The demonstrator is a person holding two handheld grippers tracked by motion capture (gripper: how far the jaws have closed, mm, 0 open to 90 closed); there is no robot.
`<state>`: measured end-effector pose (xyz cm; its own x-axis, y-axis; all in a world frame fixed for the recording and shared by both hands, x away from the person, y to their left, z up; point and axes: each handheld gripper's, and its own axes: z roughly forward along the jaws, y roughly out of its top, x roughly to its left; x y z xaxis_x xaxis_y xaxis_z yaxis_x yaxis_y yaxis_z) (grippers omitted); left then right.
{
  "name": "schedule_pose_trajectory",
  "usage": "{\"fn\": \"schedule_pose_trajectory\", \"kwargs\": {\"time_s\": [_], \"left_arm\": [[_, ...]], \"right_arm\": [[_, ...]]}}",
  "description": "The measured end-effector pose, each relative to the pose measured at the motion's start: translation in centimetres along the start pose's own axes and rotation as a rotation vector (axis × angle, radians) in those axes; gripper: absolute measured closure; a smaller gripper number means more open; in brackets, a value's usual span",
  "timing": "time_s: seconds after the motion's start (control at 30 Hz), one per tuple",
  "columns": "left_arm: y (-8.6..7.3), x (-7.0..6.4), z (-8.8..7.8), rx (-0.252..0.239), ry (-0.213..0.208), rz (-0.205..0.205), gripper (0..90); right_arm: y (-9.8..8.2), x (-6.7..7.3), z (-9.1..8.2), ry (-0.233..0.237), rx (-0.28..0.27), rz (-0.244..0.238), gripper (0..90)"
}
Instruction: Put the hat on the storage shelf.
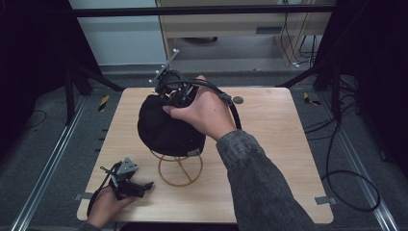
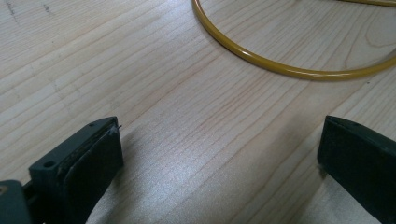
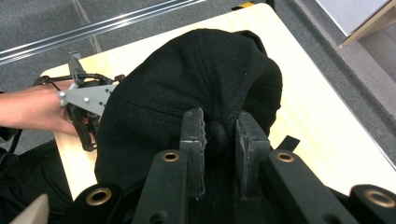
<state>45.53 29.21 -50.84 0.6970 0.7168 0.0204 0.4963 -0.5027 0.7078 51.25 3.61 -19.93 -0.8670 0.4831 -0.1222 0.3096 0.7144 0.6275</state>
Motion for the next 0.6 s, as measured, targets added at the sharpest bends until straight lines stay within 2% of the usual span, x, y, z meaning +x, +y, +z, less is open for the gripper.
{"fn": "schedule_pose_trajectory", "kwargs": {"time_s": [0.6], "left_arm": [[0.0, 0.0, 0.0, 0.000, 0.002, 0.003, 0.0]], "right_arm": [[-0.3, -0.1, 1.4, 0.003, 0.037, 0.002, 75.2]]}}
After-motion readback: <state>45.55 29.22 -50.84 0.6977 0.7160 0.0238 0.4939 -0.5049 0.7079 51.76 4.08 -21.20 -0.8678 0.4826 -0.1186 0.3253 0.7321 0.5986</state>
